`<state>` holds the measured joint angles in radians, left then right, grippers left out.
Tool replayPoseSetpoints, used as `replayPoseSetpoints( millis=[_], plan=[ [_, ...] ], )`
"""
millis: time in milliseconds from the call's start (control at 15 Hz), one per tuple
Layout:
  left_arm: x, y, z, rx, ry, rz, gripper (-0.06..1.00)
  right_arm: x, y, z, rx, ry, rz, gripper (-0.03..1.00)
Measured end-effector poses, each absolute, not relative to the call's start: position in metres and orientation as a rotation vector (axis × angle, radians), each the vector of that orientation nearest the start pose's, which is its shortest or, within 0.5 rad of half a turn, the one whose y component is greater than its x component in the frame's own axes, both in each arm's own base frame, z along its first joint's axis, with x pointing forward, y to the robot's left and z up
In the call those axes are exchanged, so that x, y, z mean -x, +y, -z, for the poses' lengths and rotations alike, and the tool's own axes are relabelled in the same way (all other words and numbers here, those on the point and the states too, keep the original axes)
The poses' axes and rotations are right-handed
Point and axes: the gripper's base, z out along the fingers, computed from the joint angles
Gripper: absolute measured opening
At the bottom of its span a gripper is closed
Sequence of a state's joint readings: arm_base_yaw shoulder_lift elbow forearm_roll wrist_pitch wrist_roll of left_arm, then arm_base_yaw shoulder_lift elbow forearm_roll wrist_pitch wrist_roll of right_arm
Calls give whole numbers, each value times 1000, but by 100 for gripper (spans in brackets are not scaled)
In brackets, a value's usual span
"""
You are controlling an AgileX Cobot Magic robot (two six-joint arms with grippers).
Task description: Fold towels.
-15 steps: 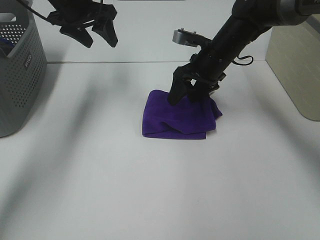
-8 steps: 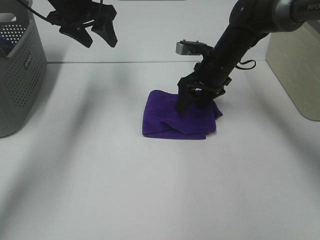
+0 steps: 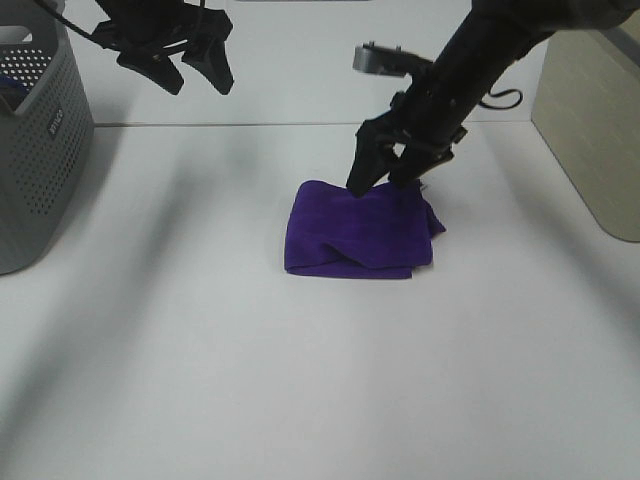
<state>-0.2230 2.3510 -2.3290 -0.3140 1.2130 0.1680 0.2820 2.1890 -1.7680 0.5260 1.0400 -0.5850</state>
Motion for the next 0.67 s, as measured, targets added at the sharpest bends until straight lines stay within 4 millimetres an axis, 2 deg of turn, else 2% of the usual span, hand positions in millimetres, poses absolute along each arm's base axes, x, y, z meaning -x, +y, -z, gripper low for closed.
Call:
replayPoseSetpoints(
  millis=[133,400,467,533,667],
  plan=[
    [-490,-132,-271,-478,2631,338,66,-420,159,-240,862,2609,-567,76],
    [-478,-107,-315,-400,2569,133,67,-400,129,-293,711,2670,-250,83],
    [-473,-93,-326,-354,2565,119,67,-394,117,-306,672,2683,-207,83],
    [-465,-71,-336,-294,2572,101,67,-391,101,-318,595,2692,-195,83],
    [-444,-20,-352,-152,2591,59,67,-383,58,-345,379,2680,-167,83]
  ],
)
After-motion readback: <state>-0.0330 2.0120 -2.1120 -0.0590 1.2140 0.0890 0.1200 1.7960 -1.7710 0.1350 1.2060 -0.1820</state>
